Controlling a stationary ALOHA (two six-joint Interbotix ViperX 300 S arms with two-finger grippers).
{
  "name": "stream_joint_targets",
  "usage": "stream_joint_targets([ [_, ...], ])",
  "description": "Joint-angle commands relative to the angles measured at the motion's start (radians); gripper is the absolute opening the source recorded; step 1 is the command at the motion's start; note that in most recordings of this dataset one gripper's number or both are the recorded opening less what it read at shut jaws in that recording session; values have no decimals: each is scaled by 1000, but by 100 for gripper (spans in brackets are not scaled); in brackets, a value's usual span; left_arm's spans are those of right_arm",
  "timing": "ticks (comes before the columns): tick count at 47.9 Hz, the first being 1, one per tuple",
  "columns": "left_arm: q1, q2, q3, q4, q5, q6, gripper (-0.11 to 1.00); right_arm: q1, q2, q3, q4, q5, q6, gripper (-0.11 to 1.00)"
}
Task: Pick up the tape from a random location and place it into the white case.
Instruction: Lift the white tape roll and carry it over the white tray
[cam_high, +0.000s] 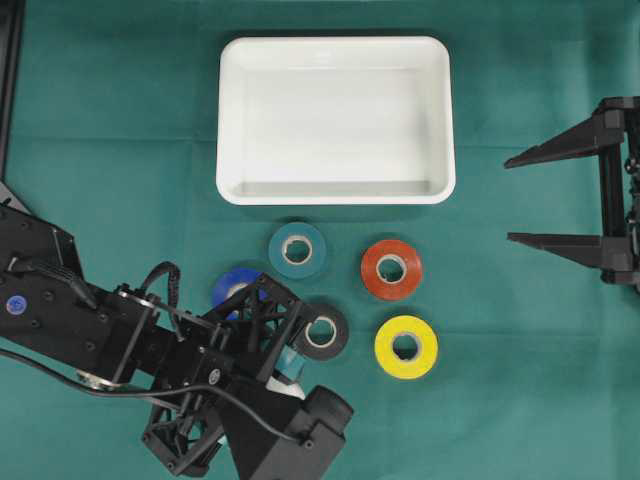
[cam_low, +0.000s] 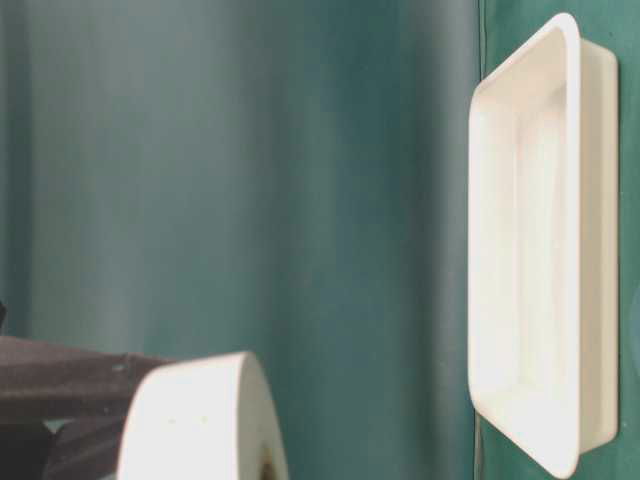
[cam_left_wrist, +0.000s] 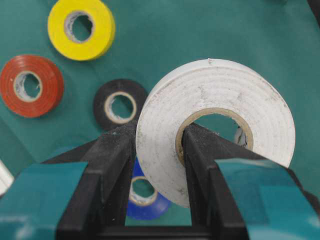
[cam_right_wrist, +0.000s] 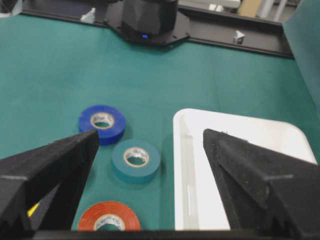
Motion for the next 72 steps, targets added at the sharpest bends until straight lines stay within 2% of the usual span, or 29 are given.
stream_joint_targets([
  [1,0,-34,-21,2,-3,-2,23,0,3,-31,-3,-5,-2,91],
  [41,9,-34,-14,0,-8,-3,23,-2,5,-31,-3,-3,-2,91],
  [54,97,-34,-8,0,-15,-2,23,0,3,-31,-3,-5,-3,91],
  [72,318,-52,15,0,-20,-2,23,0,5,-35,-3,-3,-8,91],
])
